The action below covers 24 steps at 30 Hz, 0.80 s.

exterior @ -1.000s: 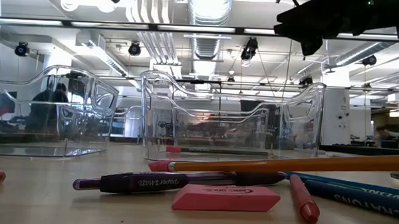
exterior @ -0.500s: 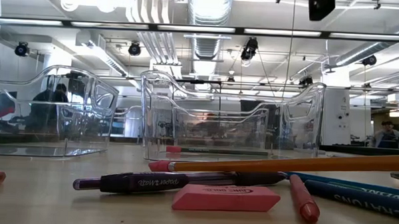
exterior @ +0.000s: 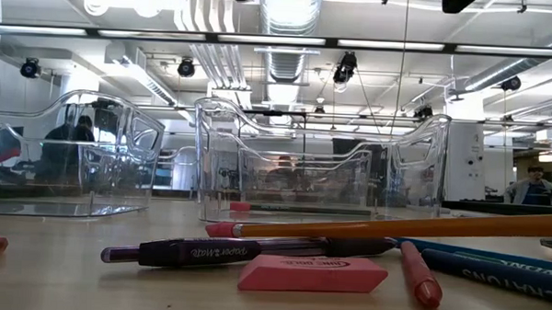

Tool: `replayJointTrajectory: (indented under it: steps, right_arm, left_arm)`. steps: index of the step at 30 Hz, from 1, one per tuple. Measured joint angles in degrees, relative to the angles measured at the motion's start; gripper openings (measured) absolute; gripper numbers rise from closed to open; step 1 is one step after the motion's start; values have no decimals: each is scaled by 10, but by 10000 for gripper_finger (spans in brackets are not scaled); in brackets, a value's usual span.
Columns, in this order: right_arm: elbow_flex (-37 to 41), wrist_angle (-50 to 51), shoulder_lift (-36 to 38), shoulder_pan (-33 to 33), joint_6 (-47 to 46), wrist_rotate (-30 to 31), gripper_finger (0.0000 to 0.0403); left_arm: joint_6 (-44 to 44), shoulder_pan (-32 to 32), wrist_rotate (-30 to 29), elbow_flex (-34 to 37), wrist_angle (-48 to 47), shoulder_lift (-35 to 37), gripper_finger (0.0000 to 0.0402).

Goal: Sort crayons/erasers/pens/pencils in bins
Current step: Put the right orange pencil into the bottom right transparent bin

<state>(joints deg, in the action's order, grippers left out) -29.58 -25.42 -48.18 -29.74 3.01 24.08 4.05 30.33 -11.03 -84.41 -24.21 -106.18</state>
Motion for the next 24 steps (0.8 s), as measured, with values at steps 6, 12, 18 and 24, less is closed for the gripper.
replayJointTrajectory:
  steps: [6, 12, 18, 24]
  right_arm:
    - [0, -2, 0, 0, 2, 0, 153]
    - [0, -2, 0, 0, 11, 0, 153]
    - [0, 0, 0, 0, 10, 0, 153]
    - [0, 4, 0, 0, 7, 0, 153]
  left_arm:
    - [-1, -5, 0, 1, 26, -38, 138]
    - [-4, -18, 3, 4, 48, -76, 138]
    - [-19, -34, 23, 5, 60, -103, 138]
    - [-19, -44, 32, 9, 60, -118, 138]
